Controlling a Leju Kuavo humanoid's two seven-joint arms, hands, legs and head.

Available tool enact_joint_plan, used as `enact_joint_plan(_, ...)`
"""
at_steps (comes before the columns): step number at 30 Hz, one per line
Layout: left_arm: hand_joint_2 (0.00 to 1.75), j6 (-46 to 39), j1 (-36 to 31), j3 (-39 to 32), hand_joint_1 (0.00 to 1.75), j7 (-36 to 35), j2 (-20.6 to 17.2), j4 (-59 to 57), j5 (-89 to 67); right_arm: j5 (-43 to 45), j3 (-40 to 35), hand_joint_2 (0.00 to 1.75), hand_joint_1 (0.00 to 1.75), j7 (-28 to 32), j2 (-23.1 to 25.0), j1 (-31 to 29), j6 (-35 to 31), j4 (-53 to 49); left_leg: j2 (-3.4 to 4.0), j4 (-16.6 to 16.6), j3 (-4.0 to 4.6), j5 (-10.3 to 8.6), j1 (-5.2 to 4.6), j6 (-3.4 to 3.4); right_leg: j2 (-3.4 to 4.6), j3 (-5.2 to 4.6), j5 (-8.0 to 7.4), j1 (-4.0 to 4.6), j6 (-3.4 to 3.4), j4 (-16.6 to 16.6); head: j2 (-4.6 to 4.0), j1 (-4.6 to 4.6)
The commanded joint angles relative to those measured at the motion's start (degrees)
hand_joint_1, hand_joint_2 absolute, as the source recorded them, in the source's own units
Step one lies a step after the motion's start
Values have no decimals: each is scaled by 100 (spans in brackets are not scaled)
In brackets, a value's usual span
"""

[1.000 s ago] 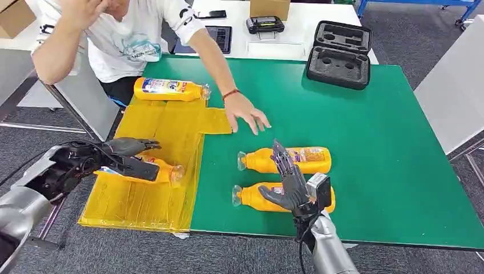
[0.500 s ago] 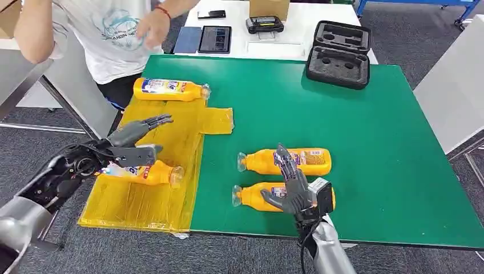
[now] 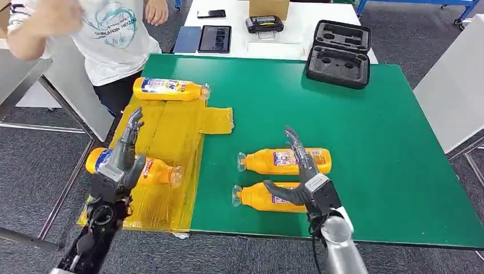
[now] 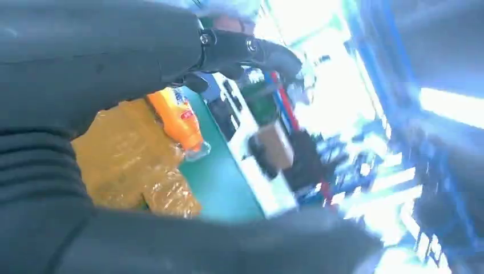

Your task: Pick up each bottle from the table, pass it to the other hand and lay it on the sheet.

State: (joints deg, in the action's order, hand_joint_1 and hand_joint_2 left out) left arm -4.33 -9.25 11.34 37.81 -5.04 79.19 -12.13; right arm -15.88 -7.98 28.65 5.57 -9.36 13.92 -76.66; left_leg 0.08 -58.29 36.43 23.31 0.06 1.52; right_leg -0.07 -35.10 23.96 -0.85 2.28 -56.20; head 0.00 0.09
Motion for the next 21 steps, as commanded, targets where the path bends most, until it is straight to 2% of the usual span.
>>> enact_joint_plan(1, 175, -784, 1147, -673, 0, 219, 1122, 772, -428, -1065, -413, 175, 0, -771, -1210, 65, -297, -705, -9, 5, -28, 16, -1, 3, -9, 31, 14, -1, -3, 9, 0, 4)
enact_joint_plan(5, 175, -1534, 1278, -453, 0, 219, 1028, 928, -605, -1041, -601, 175, 0, -1218, -2022, -38, 88, -652, -13, 0, -40, 28, 4, 7, -13, 49, 21, 4, -5, 11, 0, 4)
enact_joint_plan(7, 175, -1555, 1272, -448, 0, 219, 999, 942, -478, -929, -557, 175, 0, -1241, -2182, -23, 206, -634, -13, -1, -7, 14, 0, 10, -11, 16, 8, 1, -1, 8, 0, 7)
enact_joint_plan(8, 175, -1615, 1261, -427, 0, 219, 966, 932, -419, -922, -627, 175, 0, -1340, -2334, -13, 290, -637, -14, -1, -20, 20, 0, 8, -10, 29, 13, 1, -3, 8, 0, 2)
enact_joint_plan(12, 175, -2191, 1205, -273, 0, 219, 879, 777, -594, -716, -722, 175, 0, -1357, -2723, 200, 397, -673, -31, 1, -13, 16, 2, 7, -19, 25, 11, 4, -4, 8, 0, 2)
enact_joint_plan(16, 175, -2203, 1205, -263, 0, 219, 869, 775, -584, -691, -704, 175, 0, -1342, -2758, 236, 395, -672, -29, 4, -19, 18, -1, 8, -16, 28, 12, 5, -3, 9, 0, 2)
enact_joint_plan(19, 175, -2345, 1078, -167, 0, 219, 833, 541, -581, -362, -678, 175, 0, -1337, -3168, 750, 415, -1137, -40, 3, -28, 23, 2, 7, -27, 42, 19, 7, -4, 9, 0, 0)
enact_joint_plan(21, 175, -2326, 1049, -136, 0, 219, 852, 495, -553, -293, -638, 175, 0, -1335, -3219, 868, 421, -1257, -50, 4, -25, 19, 1, 7, -38, 38, 20, 5, -4, 9, 0, 0)
